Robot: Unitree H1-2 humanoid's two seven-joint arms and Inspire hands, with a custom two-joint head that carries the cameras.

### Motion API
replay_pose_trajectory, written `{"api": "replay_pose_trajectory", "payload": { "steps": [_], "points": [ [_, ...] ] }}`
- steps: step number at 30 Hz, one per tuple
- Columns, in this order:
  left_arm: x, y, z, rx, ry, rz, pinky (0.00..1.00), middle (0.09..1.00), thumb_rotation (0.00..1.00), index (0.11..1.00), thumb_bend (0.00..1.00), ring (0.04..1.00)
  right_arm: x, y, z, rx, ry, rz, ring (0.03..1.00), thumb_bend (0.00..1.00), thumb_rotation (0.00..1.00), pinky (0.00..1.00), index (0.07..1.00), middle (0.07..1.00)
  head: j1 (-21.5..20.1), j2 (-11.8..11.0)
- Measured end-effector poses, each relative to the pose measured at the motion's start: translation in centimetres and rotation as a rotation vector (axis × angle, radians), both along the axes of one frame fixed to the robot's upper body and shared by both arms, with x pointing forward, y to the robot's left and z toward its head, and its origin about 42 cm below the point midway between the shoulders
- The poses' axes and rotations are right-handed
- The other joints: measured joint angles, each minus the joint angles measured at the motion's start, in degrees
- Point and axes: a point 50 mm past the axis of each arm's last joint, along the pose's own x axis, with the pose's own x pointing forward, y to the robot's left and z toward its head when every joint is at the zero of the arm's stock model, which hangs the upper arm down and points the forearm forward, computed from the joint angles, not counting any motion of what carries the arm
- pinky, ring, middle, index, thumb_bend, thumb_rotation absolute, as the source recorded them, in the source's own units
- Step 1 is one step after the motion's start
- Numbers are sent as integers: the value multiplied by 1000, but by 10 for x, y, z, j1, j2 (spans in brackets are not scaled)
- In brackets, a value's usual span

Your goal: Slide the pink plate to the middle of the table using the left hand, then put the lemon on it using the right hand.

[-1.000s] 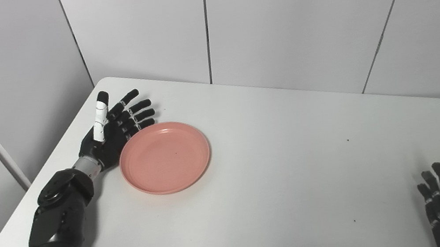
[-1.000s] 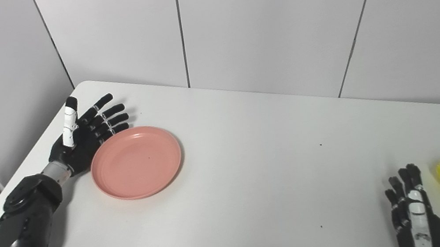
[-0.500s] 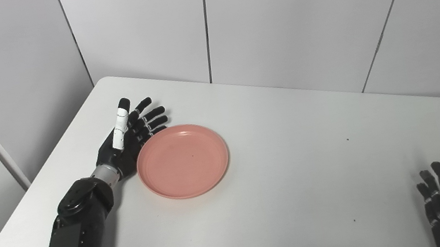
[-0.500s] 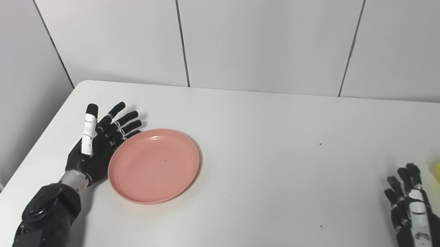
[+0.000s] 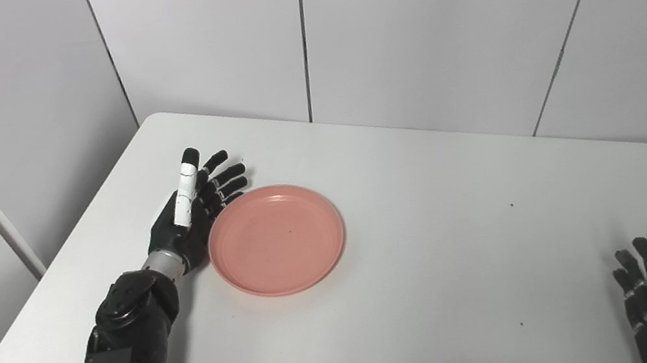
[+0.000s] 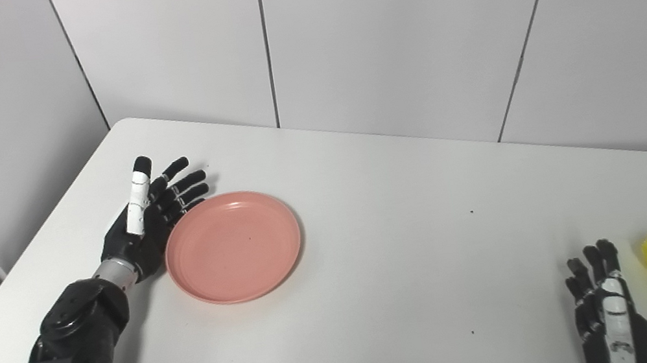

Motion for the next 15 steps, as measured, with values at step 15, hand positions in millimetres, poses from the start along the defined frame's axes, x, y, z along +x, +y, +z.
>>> {"api": "replay_pose_trajectory", "payload": {
  "steps": [15],
  "points": [
    [-4,-15,-13,20,12,2,911,850,906,897,888,865,0,0,0,3,-1,1,973,654,841,1000,983,984,-3,4]
  ]
}}
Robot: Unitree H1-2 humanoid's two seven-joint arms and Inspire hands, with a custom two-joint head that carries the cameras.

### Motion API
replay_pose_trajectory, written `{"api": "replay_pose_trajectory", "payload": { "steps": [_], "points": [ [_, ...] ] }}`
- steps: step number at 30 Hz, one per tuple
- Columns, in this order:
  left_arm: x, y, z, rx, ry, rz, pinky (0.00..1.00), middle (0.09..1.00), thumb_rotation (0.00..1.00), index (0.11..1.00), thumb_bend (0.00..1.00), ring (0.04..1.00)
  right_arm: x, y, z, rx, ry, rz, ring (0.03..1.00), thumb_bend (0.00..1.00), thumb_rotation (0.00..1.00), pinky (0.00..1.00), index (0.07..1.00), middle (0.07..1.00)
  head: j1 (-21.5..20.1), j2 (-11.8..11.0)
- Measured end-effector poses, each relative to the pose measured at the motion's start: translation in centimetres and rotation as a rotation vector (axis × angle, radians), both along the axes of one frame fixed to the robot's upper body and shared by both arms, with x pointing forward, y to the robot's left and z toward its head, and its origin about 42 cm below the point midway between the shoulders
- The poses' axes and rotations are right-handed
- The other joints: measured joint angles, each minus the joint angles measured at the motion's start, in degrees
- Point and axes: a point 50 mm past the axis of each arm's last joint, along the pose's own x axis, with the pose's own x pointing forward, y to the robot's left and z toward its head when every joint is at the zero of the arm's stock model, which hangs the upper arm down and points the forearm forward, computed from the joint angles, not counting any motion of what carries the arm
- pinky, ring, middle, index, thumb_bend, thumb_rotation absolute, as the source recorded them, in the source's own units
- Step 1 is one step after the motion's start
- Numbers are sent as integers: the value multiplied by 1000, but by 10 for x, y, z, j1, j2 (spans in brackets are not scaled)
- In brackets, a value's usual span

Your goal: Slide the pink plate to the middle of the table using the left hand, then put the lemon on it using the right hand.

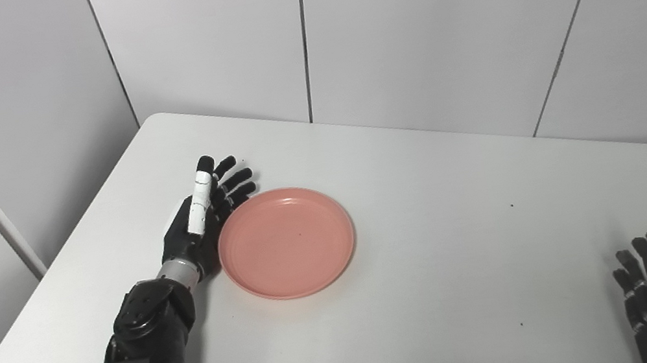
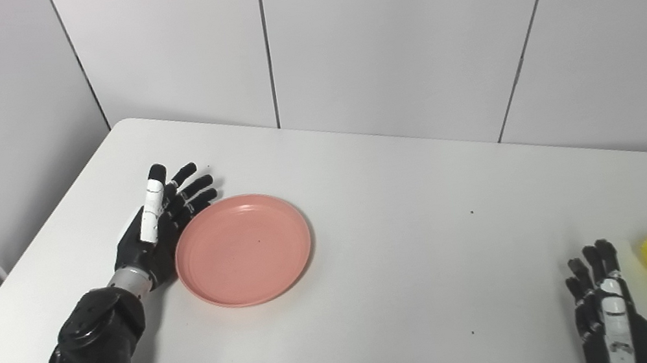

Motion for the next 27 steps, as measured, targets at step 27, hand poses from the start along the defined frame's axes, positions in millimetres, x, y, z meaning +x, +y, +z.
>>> {"api": "replay_pose_trajectory", "payload": {
  "steps": [27],
  "points": [
    [-12,-25,-14,43,-26,-9,879,795,876,889,910,814,-1,2,0,7,0,-2,957,639,840,1000,975,978,-4,6]
  ]
}}
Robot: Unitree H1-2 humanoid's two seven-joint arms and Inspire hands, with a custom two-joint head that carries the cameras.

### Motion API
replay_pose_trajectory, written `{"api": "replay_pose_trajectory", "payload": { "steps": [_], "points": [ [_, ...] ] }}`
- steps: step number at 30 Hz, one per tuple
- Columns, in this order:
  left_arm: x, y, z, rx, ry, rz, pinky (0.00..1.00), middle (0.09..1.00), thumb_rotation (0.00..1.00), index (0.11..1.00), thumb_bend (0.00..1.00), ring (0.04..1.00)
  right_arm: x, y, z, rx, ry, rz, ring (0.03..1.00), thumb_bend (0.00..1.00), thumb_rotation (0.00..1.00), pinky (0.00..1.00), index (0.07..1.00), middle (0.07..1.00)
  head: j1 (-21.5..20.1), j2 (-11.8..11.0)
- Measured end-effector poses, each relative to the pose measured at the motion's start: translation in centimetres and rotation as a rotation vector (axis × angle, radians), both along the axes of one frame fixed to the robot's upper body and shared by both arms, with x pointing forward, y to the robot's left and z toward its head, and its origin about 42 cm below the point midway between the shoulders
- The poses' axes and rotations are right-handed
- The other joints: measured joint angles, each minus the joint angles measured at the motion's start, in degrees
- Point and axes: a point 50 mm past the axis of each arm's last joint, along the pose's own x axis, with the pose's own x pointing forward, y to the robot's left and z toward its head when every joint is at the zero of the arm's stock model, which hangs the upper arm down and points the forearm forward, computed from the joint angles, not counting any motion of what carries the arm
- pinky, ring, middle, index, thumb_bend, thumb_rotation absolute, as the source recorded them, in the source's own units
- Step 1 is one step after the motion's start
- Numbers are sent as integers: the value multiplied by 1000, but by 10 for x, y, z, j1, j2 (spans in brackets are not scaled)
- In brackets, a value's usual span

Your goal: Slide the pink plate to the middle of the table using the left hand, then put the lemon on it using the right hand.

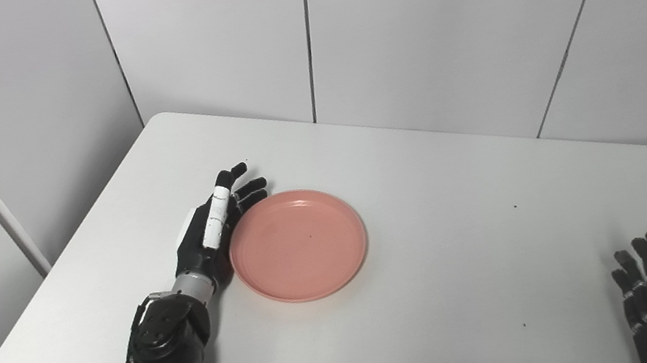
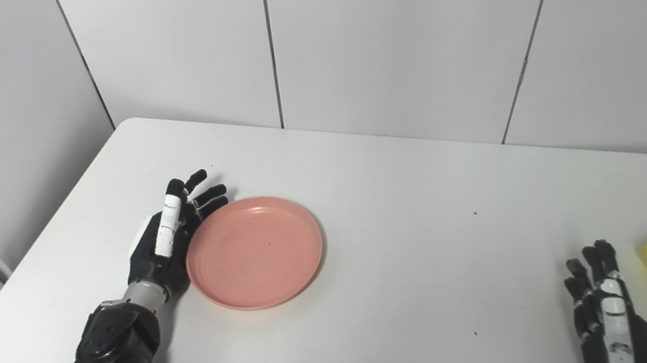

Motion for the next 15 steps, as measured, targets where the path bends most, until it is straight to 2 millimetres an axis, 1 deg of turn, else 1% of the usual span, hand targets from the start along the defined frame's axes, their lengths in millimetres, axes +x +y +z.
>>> {"api": "replay_pose_trajectory", "payload": {
  "steps": [5,13,15],
  "points": [
    [-1,-8,-3,-2,-8,-5,872,790,873,888,914,813,0,1,0,0,0,2,957,647,836,1000,971,975,-1,0],
    [-2,-24,-4,-5,-11,-19,873,809,868,901,921,821,1,3,0,-2,0,4,961,653,837,1000,972,973,-6,0],
    [-3,-28,-4,-10,-13,-11,859,804,860,893,932,813,1,3,0,-2,0,5,965,653,837,1000,974,978,-10,1]
  ]
}}
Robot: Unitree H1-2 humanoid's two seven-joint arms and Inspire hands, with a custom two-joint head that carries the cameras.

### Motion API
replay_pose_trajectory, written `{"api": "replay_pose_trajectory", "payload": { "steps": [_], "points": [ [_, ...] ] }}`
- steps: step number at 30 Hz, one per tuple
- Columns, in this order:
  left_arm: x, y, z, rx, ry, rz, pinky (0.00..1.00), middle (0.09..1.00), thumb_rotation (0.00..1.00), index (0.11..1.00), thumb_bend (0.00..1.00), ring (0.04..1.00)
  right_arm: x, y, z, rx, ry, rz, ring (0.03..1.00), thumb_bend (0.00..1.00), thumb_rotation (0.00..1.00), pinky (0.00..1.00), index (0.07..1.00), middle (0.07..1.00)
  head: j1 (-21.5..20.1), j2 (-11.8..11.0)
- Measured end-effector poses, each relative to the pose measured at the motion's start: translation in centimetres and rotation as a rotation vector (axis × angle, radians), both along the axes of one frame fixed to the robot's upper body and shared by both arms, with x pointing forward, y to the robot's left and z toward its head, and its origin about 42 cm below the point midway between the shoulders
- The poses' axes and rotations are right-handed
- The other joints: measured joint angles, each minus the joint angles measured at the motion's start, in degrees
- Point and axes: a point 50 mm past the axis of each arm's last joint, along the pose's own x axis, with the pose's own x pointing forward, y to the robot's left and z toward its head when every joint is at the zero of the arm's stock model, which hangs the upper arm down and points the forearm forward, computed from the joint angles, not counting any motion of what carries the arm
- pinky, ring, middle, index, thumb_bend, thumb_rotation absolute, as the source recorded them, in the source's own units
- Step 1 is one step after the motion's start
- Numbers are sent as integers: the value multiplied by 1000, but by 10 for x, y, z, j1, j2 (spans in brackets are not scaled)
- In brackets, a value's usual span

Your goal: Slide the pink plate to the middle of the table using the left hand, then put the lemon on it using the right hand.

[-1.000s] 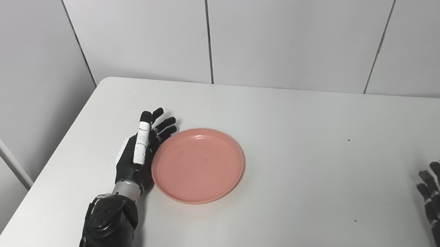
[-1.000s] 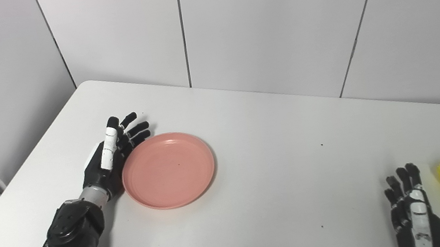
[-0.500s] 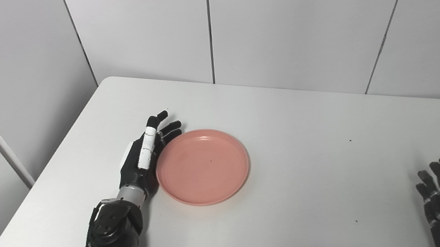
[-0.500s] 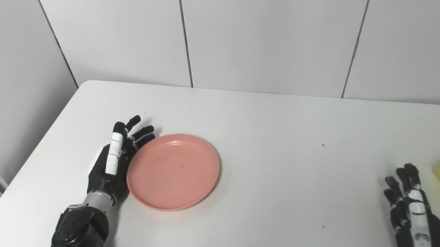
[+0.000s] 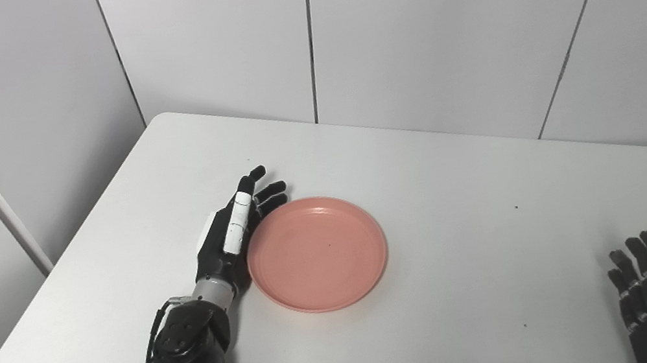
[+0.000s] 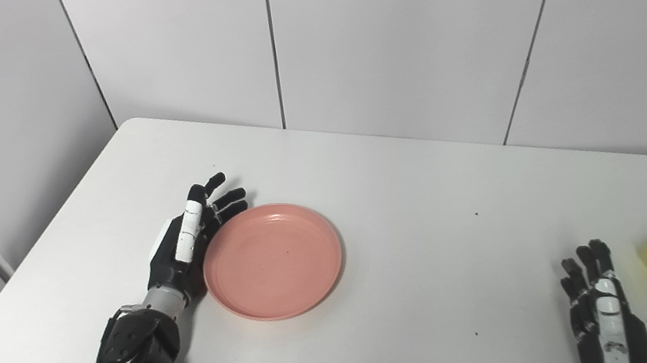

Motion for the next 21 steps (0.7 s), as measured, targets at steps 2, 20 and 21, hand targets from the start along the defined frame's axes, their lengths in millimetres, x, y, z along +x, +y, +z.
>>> {"api": "replay_pose_trajectory", "payload": {
  "steps": [2,20,21],
  "points": [
    [-1,-5,0,-5,-3,-3,855,804,858,891,934,811,0,1,0,1,-1,3,966,653,838,1000,975,980,-1,1],
    [-14,-49,0,-65,-5,-5,895,840,859,896,928,843,2,9,1,1,-1,2,957,667,842,996,960,970,-10,4],
    [-15,-50,0,-65,0,-10,901,843,860,900,924,849,2,9,1,2,-2,3,959,669,842,996,961,971,-11,4]
  ]
}}
